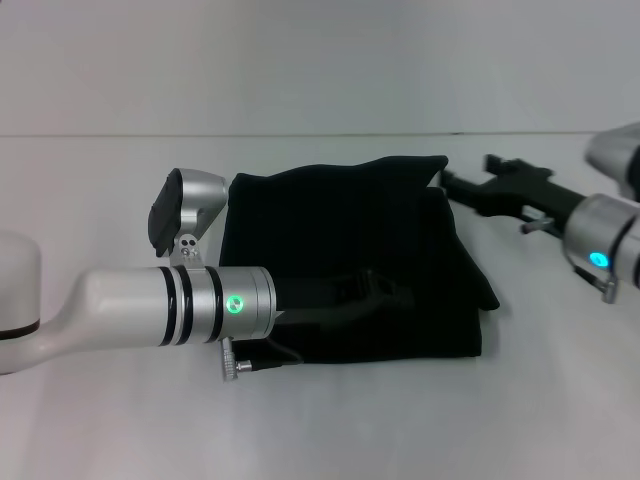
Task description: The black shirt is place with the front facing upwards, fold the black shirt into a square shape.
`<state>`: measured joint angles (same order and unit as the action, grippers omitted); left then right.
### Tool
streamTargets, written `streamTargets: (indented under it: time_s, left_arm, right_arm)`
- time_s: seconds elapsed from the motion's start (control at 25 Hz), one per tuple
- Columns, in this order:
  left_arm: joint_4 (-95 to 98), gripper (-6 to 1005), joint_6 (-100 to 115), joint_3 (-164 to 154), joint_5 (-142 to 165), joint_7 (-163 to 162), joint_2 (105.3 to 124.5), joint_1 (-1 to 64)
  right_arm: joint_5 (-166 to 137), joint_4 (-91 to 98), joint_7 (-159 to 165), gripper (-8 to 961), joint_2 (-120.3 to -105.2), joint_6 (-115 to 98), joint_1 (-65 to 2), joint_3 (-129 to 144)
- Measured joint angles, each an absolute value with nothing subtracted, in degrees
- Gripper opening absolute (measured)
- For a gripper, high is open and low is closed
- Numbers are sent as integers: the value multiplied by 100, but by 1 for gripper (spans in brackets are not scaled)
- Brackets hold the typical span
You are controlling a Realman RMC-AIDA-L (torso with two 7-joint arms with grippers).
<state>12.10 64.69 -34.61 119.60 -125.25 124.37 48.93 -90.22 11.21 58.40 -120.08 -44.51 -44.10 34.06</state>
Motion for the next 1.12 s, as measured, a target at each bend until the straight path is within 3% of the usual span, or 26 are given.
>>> streamTargets:
  time_s: [0.28,0.72,0.96,1.12]
  left_arm:
    - [1163,117,6722,-3418,11874,-12191,12452,4981]
    - [1157,333,8229,-3406,11025,-11448,12410,4924]
    - [1933,567,8803,-3382,10882,-11407,12335,4416]
    - [2056,755,8410,-3176,10582,-11442,12080,3911]
  right_arm:
    - [-7798,1302,5849,832,-11976,-4421,-3702,2848]
    - [-7381,1290,5864,831,-11966,-5279,-3321,2745]
    - [-8207,1393,5801,831,-11958,-6550,-3370,3447]
    - [-8726,1496,5523,831,-11991,-7012,-3500,4127]
